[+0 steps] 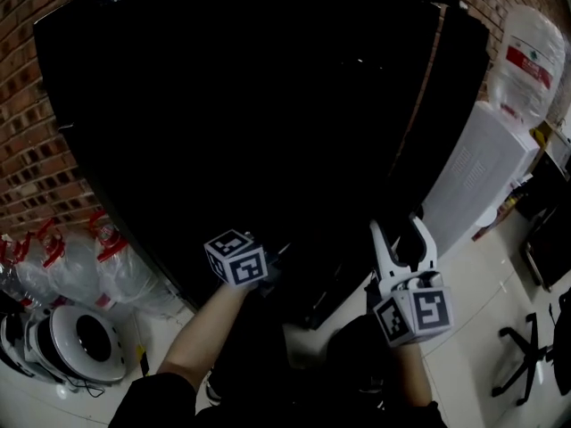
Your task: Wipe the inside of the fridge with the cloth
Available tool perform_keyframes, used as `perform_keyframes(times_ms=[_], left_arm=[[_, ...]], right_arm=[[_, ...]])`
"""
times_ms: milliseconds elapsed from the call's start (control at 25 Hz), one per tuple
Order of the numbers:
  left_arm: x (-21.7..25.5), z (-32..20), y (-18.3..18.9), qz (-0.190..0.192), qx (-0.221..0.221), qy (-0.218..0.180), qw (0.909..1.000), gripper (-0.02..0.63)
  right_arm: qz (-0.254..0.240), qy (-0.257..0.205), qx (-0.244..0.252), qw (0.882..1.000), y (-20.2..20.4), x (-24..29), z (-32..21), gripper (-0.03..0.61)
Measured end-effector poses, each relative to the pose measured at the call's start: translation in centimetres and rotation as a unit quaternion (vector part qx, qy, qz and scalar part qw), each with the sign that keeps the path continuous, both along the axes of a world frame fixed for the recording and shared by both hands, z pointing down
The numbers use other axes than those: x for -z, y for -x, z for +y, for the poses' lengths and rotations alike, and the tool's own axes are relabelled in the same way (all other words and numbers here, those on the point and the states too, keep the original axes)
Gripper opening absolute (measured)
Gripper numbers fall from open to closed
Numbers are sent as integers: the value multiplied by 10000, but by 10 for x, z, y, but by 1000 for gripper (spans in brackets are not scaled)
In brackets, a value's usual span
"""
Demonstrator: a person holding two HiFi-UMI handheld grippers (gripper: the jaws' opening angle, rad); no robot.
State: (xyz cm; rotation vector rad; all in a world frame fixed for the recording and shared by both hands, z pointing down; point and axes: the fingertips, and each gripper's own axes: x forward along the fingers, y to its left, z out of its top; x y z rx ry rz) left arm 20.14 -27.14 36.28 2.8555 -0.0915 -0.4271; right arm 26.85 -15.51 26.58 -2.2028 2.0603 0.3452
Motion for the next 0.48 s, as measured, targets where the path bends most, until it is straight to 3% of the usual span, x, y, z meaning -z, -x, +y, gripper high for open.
perform_keyframes(times_ms=[240,480], left_arm=[[-16,3,-24,-939,638,-957,9889,41],[-19,-49,-24,-1293,1245,-690,9813,41]], right_arm=[[11,61,99,9999,2,-2,-1,232],[20,66,163,9998,2,-1,0,232]])
